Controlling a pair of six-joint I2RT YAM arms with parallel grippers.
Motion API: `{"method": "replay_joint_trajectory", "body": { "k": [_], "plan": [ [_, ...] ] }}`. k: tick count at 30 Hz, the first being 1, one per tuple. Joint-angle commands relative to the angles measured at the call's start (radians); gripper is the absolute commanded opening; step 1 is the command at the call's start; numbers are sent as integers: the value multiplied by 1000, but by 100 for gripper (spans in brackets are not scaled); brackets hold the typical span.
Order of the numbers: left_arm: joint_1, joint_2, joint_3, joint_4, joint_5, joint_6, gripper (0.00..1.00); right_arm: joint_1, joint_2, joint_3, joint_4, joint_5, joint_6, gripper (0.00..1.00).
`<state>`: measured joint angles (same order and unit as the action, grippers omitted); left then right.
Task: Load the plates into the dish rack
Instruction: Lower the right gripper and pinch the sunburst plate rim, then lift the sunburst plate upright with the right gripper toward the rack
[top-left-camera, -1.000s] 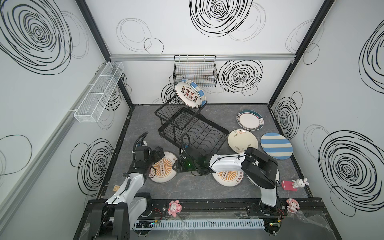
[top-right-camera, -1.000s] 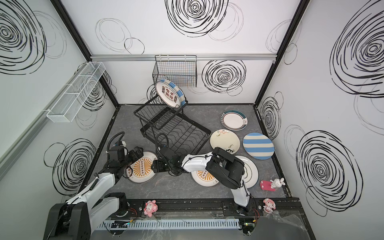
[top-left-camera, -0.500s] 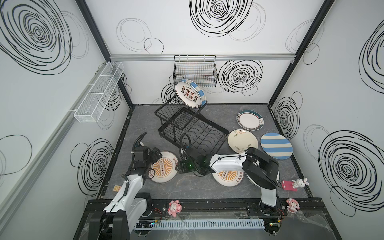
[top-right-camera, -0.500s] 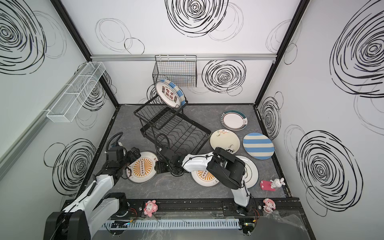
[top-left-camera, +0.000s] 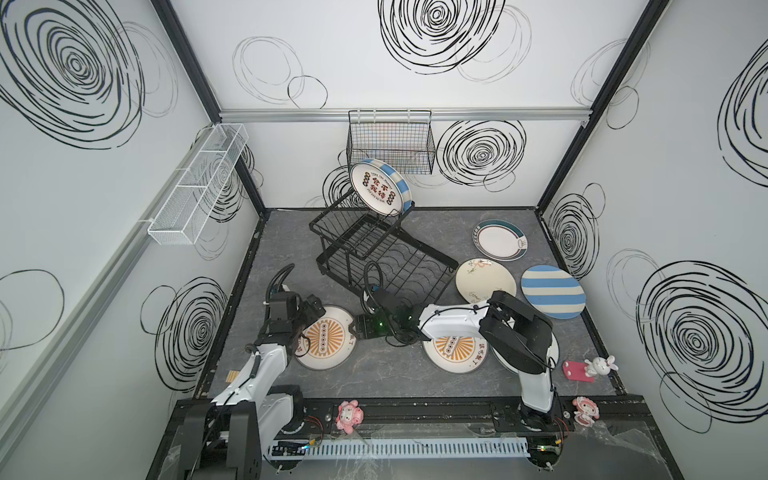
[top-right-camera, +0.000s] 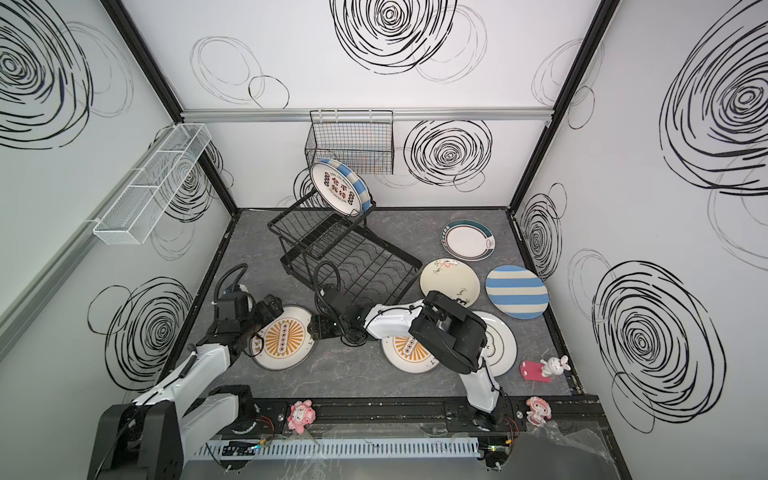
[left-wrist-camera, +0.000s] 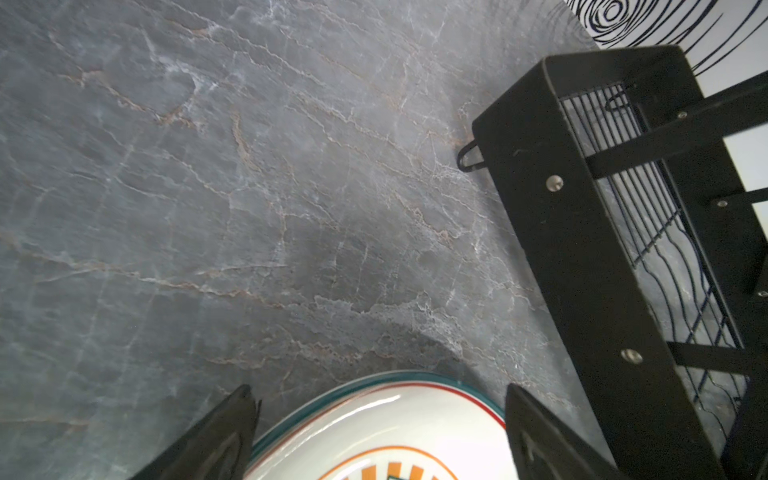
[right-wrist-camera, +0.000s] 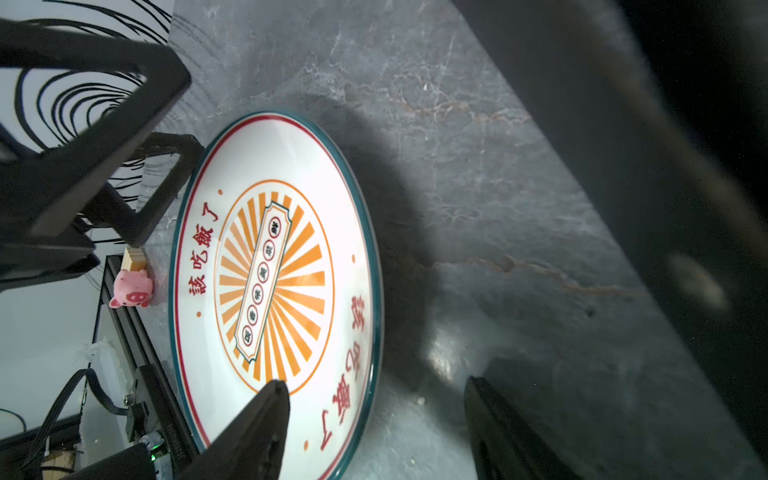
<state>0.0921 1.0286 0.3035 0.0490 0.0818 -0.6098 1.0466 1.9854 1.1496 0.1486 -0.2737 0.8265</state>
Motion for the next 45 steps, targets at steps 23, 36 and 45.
{"method": "replay_joint_trajectory", "body": {
  "k": [23, 36, 45],
  "plan": [
    [-2, -57, -53, 6, 66, -37, 96, 13, 86, 5, 171, -82, 81, 33],
    [-23, -117, -47, -7, 124, -70, 96, -12, 22, -19, 174, -50, 71, 0],
    [-18, -151, 187, -214, 220, 36, 96, -17, -195, -142, 119, 27, -21, 0]
  ]
}}
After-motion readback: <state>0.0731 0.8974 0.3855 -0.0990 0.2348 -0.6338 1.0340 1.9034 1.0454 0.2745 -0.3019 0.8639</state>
